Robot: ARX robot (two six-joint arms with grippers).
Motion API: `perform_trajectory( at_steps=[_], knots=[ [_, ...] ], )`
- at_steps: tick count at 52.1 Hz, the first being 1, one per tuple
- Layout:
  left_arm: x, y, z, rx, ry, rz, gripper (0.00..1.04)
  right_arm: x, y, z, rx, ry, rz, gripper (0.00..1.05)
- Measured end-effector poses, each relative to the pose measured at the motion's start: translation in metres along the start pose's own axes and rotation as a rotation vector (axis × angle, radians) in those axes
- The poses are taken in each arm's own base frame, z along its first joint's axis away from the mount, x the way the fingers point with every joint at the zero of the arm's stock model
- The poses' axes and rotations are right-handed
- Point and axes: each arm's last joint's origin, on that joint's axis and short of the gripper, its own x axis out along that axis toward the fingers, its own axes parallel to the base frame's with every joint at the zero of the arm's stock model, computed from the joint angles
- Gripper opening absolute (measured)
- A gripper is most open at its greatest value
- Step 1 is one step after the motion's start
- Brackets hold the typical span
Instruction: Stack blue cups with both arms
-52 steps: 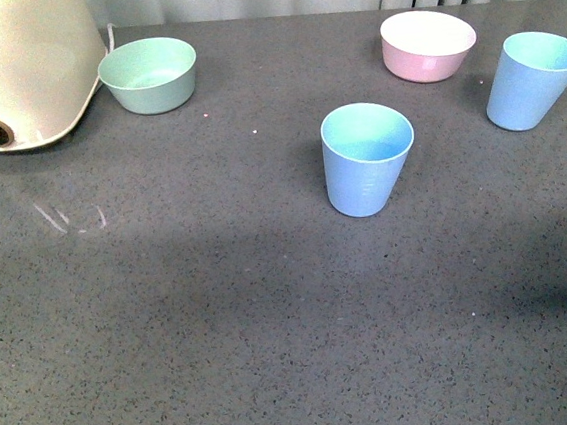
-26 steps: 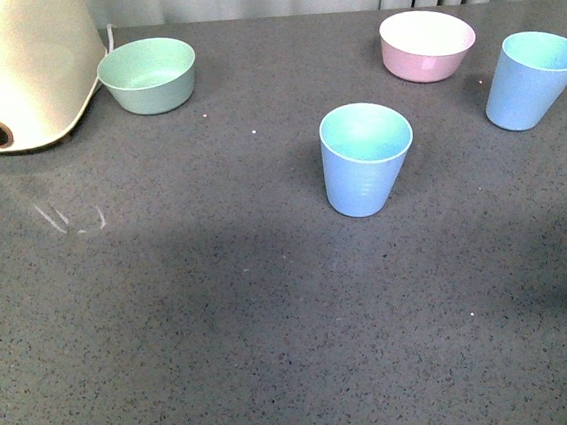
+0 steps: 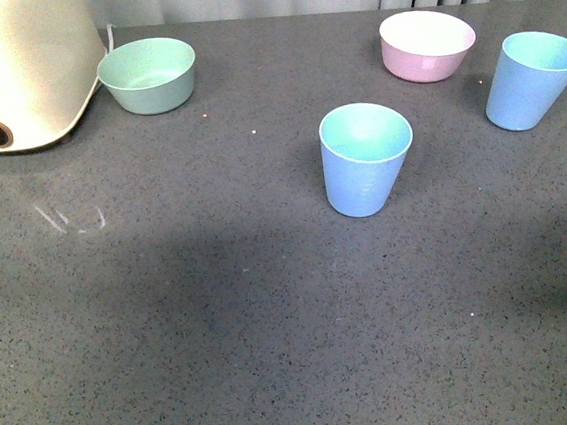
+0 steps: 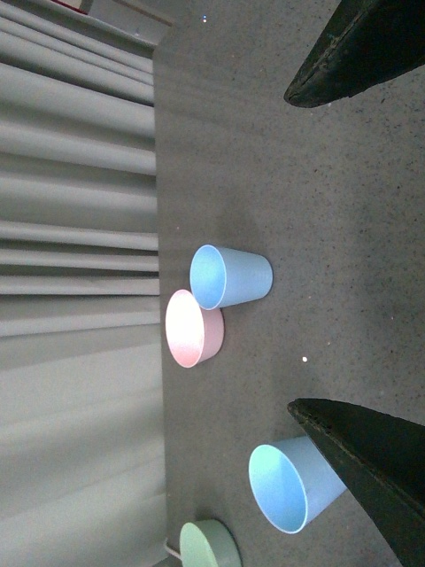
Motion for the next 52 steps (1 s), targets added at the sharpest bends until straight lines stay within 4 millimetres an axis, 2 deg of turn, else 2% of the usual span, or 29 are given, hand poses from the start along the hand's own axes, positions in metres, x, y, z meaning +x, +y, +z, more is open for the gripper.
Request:
perform_trajectory(
  at_steps=[28, 52],
  knots=[
    [-0.023, 0.0, 0.007, 0.0, -0.027, 0.002, 0.02, 0.0, 0.0, 0.0, 0.0, 0.0, 0.0, 0.96],
    [-0.034, 0.0, 0.007, 0.0, -0.028, 0.002, 0.02, 0.0, 0.0, 0.0, 0.0, -0.001, 0.0, 0.96]
  ],
)
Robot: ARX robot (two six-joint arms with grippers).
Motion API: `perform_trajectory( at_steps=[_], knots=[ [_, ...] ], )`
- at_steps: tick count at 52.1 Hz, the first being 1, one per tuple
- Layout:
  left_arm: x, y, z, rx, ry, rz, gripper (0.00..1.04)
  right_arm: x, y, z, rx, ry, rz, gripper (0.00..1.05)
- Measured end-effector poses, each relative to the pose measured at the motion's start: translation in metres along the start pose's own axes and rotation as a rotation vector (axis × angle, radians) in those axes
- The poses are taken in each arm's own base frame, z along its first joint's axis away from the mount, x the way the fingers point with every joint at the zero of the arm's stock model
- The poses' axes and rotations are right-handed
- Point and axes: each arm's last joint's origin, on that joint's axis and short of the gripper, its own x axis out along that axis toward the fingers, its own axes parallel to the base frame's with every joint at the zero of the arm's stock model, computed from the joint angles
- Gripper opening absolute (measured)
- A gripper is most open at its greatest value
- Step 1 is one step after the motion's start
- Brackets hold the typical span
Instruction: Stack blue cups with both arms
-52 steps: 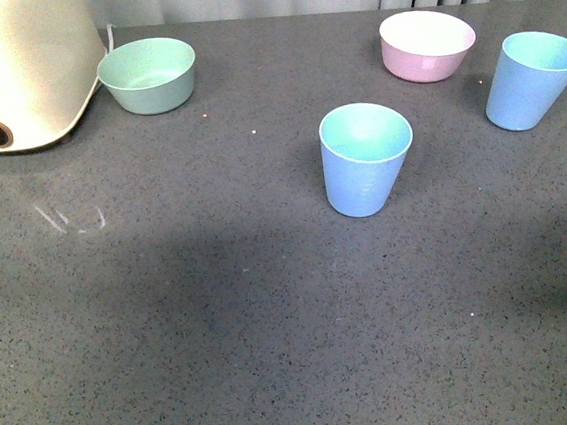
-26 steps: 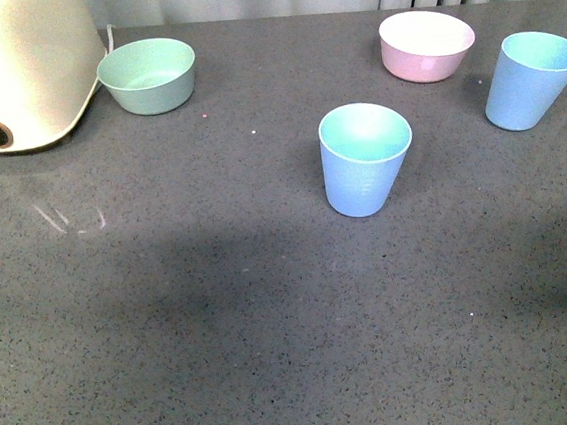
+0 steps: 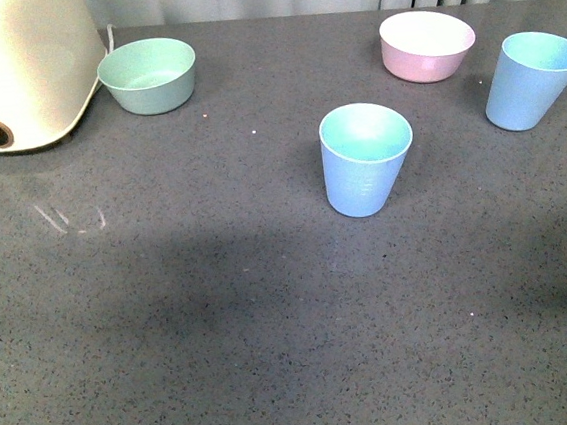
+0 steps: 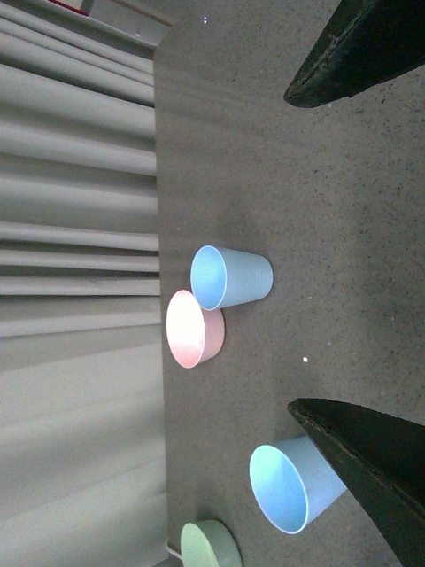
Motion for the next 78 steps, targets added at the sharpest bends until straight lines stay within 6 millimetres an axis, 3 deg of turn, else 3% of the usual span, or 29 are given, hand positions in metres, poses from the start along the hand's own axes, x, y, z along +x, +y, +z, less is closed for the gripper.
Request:
perform_trajectory(
  at_steps=[20, 25, 30, 34, 40, 44, 47, 55, 60, 67, 71, 78],
  knots=[
    [-0.012, 0.0, -0.003, 0.0, 0.009, 0.0, 0.02, 0.0, 0.0, 0.0, 0.0, 0.001, 0.0, 0.96],
    [-0.012, 0.0, -0.003, 0.0, 0.009, 0.0, 0.14, 0.0, 0.0, -0.001, 0.015, 0.028, 0.015, 0.96],
    [-0.012, 0.0, -0.003, 0.0, 0.009, -0.001, 0.3, 0.007, -0.005, -0.002, 0.121, 0.286, 0.072, 0.96],
    [-0.012, 0.0, -0.003, 0.0, 0.009, 0.0, 0.46, 0.031, -0.02, 0.008, 0.133, 0.321, 0.016, 0.96],
    [-0.012, 0.0, -0.003, 0.0, 0.009, 0.0, 0.72, 0.097, -0.05, 0.04, 0.013, 0.279, -0.018, 0.96],
    [-0.012, 0.0, -0.003, 0.0, 0.009, 0.0, 0.9, 0.151, -0.064, 0.036, -0.042, 0.379, 0.009, 0.96],
    [-0.012, 0.0, -0.003, 0.0, 0.009, 0.0, 0.96, 0.172, -0.066, 0.029, -0.064, 0.434, 0.021, 0.96],
    [-0.012, 0.0, -0.003, 0.002, 0.009, 0.0, 0.96, 0.234, -0.057, 0.01, -0.178, 0.562, 0.093, 0.96],
    [-0.012, 0.0, -0.003, 0.002, 0.009, 0.0, 0.96, 0.261, -0.043, 0.009, -0.241, 0.582, 0.141, 0.96],
    [-0.012, 0.0, -0.003, 0.002, 0.009, 0.0, 0.96, 0.29, -0.018, 0.01, -0.327, 0.586, 0.21, 0.96],
    [-0.012, 0.0, -0.003, 0.002, 0.009, -0.001, 0.96, 0.303, -0.001, 0.002, -0.385, 0.617, 0.259, 0.96],
    [-0.012, 0.0, -0.003, 0.002, 0.009, 0.0, 0.96, 0.313, 0.013, -0.017, -0.447, 0.657, 0.29, 0.96]
  ],
)
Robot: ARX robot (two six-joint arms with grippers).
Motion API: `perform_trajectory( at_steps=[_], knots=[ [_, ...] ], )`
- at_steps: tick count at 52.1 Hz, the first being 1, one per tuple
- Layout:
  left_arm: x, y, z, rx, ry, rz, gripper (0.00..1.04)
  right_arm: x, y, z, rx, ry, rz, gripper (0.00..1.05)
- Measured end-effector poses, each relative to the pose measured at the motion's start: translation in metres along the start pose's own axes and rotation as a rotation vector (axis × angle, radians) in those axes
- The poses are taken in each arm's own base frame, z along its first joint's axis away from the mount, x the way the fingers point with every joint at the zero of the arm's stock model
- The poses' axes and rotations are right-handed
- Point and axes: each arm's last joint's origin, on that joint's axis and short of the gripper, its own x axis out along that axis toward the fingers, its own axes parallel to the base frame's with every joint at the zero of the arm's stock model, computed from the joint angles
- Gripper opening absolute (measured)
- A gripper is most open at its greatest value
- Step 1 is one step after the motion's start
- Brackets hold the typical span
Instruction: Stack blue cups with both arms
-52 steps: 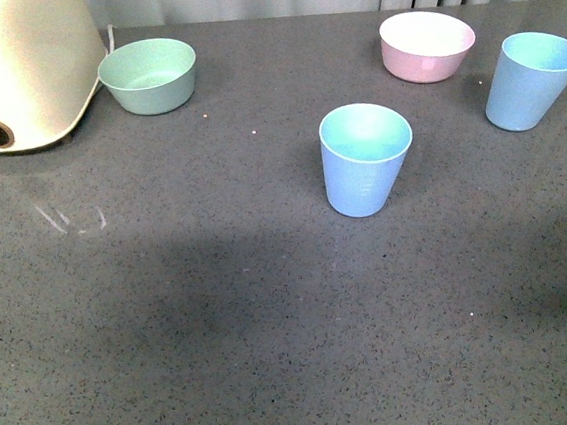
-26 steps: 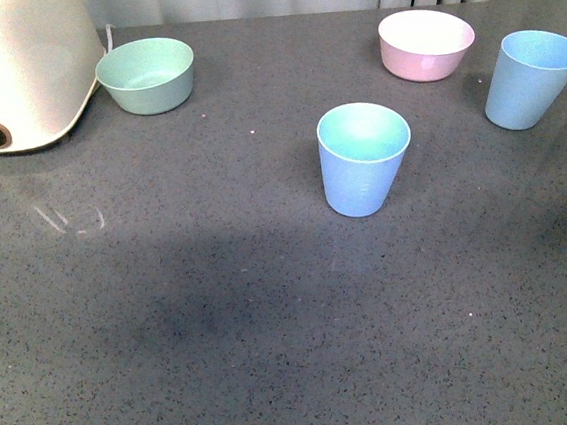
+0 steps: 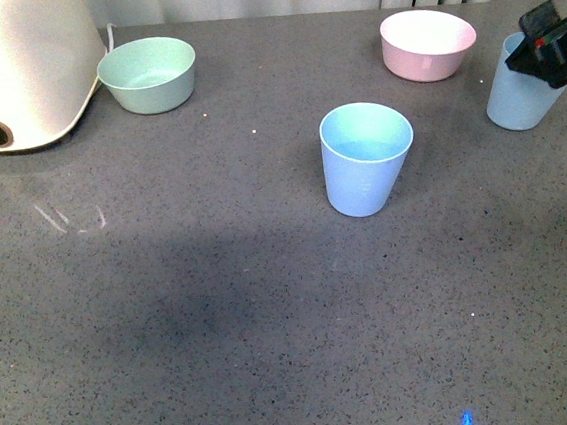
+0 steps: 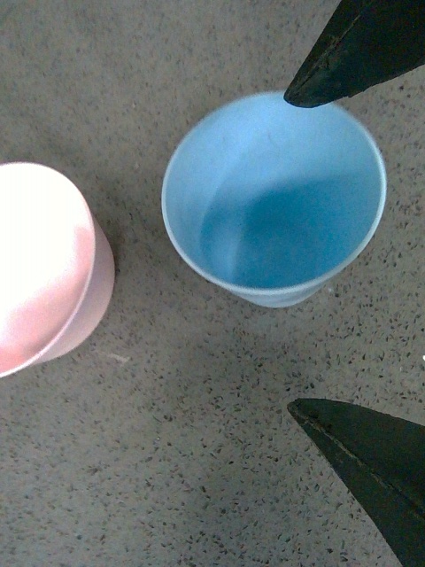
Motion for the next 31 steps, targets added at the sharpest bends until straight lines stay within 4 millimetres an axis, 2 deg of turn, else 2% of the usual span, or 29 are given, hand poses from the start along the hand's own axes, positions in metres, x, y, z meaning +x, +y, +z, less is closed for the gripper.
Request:
perform_trajectory(
  at_steps=[12, 22, 31],
  knots=[
    [0.0, 0.0, 0.0, 0.0, 0.0, 0.0, 0.96, 0.021, 0.013, 0.001, -0.038, 0.025, 0.017, 0.93],
    [0.0, 0.0, 0.0, 0.0, 0.0, 0.0, 0.96, 0.03, 0.015, 0.002, -0.04, 0.045, 0.01, 0.66],
    [0.0, 0.0, 0.0, 0.0, 0.0, 0.0, 0.96, 0.033, 0.015, -0.002, -0.014, 0.059, 0.017, 0.31]
  ],
)
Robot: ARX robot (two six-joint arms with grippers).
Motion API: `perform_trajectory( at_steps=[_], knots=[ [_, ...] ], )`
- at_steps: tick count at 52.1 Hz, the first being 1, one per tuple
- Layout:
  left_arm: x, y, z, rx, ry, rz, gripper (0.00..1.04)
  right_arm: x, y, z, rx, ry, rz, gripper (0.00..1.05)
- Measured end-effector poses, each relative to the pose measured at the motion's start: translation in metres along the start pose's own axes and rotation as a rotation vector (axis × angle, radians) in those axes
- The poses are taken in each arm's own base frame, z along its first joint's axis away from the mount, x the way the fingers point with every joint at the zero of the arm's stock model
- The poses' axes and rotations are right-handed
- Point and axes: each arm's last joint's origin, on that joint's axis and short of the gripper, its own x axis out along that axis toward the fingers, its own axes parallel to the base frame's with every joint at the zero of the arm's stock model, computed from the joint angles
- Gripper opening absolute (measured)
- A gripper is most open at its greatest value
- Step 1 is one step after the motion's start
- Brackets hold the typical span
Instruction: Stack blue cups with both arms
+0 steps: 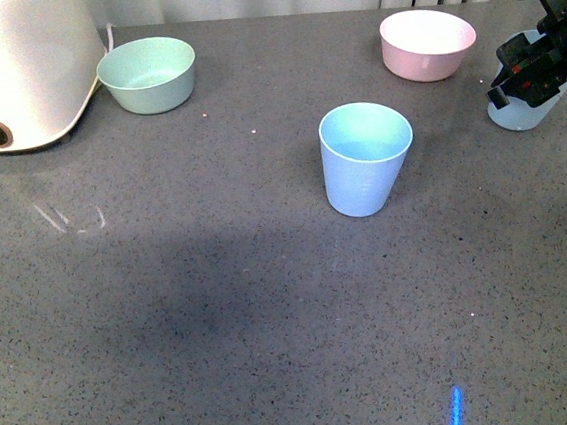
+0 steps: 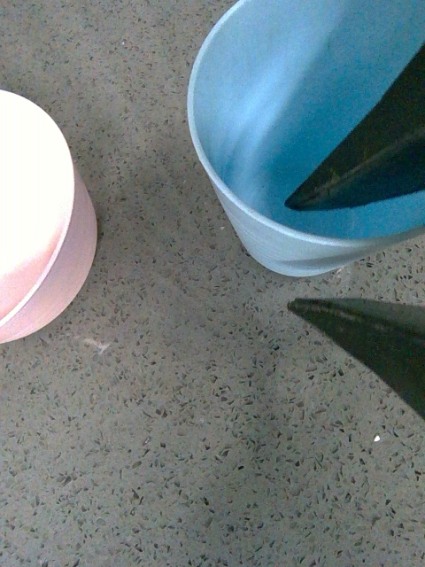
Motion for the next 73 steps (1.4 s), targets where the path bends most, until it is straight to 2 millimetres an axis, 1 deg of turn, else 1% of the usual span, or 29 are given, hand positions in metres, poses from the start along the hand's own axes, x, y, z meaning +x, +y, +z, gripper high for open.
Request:
perform_trajectory(
  at_steps=[2, 5, 7, 10, 16, 19, 22, 28, 30, 32, 35, 37, 40, 42, 43, 46, 49, 60, 68, 73],
  knots=[
    [0.0, 0.0, 0.0, 0.0, 0.0, 0.0, 0.96, 0.0, 0.0, -0.001, 0.004, 0.001, 0.004, 0.22],
    [0.0, 0.0, 0.0, 0.0, 0.0, 0.0, 0.96, -0.001, -0.002, -0.003, 0.011, 0.001, 0.012, 0.12],
    [0.0, 0.0, 0.0, 0.0, 0.0, 0.0, 0.96, -0.002, -0.002, -0.004, 0.015, 0.003, 0.017, 0.06],
    [0.0, 0.0, 0.0, 0.0, 0.0, 0.0, 0.96, -0.005, -0.003, -0.006, 0.018, 0.003, 0.023, 0.01],
    [0.0, 0.0, 0.0, 0.0, 0.0, 0.0, 0.96, -0.015, -0.006, -0.009, 0.029, -0.001, 0.052, 0.02],
    [0.0, 0.0, 0.0, 0.0, 0.0, 0.0, 0.96, -0.031, -0.008, -0.011, 0.029, -0.015, 0.094, 0.02],
    [0.0, 0.0, 0.0, 0.0, 0.0, 0.0, 0.96, -0.049, -0.01, -0.008, 0.029, -0.045, 0.127, 0.02],
    [0.0, 0.0, 0.0, 0.0, 0.0, 0.0, 0.96, -0.093, -0.008, 0.01, 0.008, -0.16, 0.196, 0.02],
    [0.0, 0.0, 0.0, 0.0, 0.0, 0.0, 0.96, -0.112, -0.001, 0.017, -0.008, -0.213, 0.243, 0.02],
    [0.0, 0.0, 0.0, 0.0, 0.0, 0.0, 0.96, -0.125, 0.006, 0.023, -0.028, -0.249, 0.276, 0.02],
    [0.0, 0.0, 0.0, 0.0, 0.0, 0.0, 0.96, -0.14, 0.02, 0.029, -0.063, -0.286, 0.315, 0.02],
    [0.0, 0.0, 0.0, 0.0, 0.0, 0.0, 0.96, -0.145, 0.028, 0.032, -0.081, -0.294, 0.325, 0.02],
    [0.0, 0.0, 0.0, 0.0, 0.0, 0.0, 0.96, -0.149, 0.038, 0.034, -0.107, -0.296, 0.336, 0.02],
    [0.0, 0.0, 0.0, 0.0, 0.0, 0.0, 0.96, -0.15, 0.052, 0.035, -0.128, -0.294, 0.368, 0.02],
    [0.0, 0.0, 0.0, 0.0, 0.0, 0.0, 0.96, -0.15, 0.054, 0.035, -0.132, -0.292, 0.374, 0.02],
    [0.0, 0.0, 0.0, 0.0, 0.0, 0.0, 0.96, -0.148, 0.071, 0.034, -0.158, -0.274, 0.406, 0.02],
    [0.0, 0.0, 0.0, 0.0, 0.0, 0.0, 0.96, -0.146, 0.081, 0.033, -0.174, -0.262, 0.422, 0.02],
    [0.0, 0.0, 0.0, 0.0, 0.0, 0.0, 0.96, -0.142, 0.101, 0.037, -0.201, -0.266, 0.435, 0.02],
    [0.0, 0.0, 0.0, 0.0, 0.0, 0.0, 0.96, -0.131, 0.113, 0.035, -0.211, -0.24, 0.439, 0.02],
    [0.0, 0.0, 0.0, 0.0, 0.0, 0.0, 0.96, -0.124, 0.117, 0.033, -0.215, -0.233, 0.436, 0.02]
  ],
)
